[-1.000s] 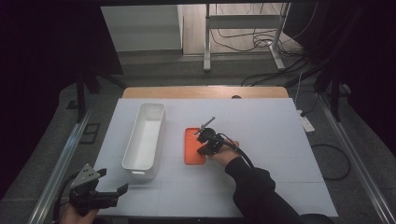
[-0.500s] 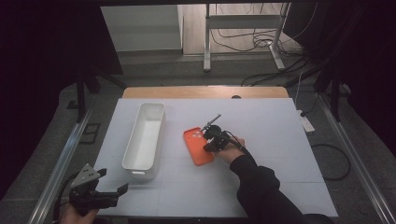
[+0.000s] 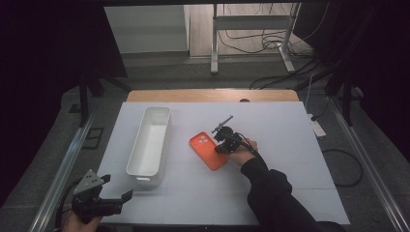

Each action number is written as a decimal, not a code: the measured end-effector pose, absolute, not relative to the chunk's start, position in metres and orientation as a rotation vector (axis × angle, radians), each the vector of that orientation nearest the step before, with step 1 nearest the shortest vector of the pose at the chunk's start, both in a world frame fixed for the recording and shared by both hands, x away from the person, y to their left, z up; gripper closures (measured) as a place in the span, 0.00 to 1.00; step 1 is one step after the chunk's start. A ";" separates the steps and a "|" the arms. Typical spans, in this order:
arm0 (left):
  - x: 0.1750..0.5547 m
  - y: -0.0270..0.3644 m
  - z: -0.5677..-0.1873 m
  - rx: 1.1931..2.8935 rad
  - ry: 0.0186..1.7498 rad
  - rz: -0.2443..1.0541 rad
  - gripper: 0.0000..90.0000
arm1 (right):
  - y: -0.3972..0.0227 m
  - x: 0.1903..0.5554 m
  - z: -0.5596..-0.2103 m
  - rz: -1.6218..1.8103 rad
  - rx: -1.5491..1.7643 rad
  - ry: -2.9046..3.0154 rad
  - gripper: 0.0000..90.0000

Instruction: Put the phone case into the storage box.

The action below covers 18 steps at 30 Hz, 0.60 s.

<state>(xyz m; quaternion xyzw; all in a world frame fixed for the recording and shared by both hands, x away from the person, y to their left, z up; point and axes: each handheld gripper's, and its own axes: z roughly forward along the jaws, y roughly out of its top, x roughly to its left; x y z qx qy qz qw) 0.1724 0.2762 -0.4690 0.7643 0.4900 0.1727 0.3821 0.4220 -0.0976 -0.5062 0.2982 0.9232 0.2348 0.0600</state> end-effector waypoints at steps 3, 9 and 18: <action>0.172 0.276 -0.469 1.950 1.250 0.440 0.05 | -0.100 0.424 -0.506 0.715 0.907 2.788 0.99; 0.172 0.276 -0.469 1.950 1.250 0.440 0.05 | -0.101 0.425 -0.507 0.722 0.927 2.785 0.99; 0.172 0.276 -0.469 1.950 1.250 0.441 0.05 | -0.101 0.421 -0.497 0.759 0.897 2.771 0.93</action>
